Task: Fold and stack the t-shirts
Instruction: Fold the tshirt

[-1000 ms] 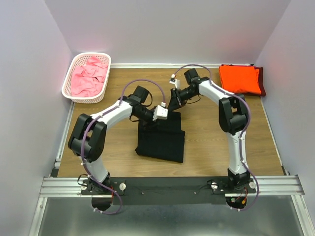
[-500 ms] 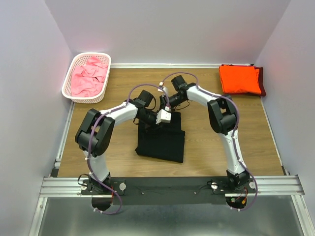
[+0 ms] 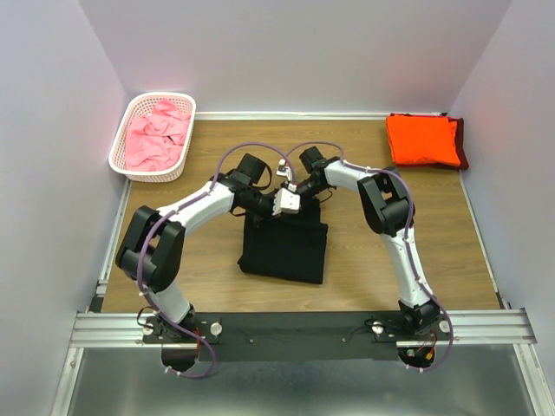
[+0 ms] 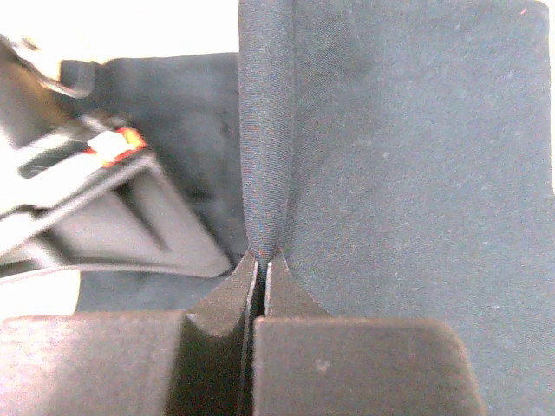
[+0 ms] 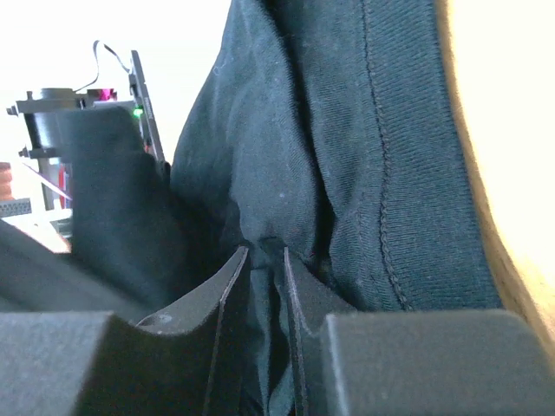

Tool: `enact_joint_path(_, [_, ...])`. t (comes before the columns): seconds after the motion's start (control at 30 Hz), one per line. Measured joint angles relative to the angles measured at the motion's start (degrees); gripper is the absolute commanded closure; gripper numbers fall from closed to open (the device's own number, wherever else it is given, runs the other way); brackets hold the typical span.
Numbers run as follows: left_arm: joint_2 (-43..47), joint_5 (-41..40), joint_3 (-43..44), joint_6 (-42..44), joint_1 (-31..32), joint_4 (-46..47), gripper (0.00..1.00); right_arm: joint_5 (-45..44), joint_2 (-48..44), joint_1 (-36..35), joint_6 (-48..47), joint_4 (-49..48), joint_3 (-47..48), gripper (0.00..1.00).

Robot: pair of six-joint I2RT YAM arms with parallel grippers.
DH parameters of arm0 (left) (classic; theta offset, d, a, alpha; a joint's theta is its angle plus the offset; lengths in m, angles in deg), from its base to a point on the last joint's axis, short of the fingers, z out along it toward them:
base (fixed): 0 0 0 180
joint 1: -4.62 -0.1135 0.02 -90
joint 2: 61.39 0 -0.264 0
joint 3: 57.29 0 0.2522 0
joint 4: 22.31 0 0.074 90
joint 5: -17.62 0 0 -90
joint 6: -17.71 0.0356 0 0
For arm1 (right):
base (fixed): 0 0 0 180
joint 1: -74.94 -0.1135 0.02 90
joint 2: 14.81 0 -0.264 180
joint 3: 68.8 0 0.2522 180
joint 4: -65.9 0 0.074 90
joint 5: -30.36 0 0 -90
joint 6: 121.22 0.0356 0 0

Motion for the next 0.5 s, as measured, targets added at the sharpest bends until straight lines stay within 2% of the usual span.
enact_joint_path(0.17, [0.7,-0.81,4.33,0.39,-1.07,-0.98,1.0,1.6,0.0,0.22,-1.03,-0.55,-1.14,0.7])
enact_joint_path(0.37, [-2.64,-2.27,8.98,1.79,-4.15,-0.35,1.0,2.25,-0.13,0.24,-1.79,-0.48,-1.57,0.68])
enact_joint_path(0.5, [-3.06,-2.47,8.83,3.1,-4.39,-0.55,1.0,0.52,-1.05,0.22,-2.25,-0.04,-1.51,0.63])
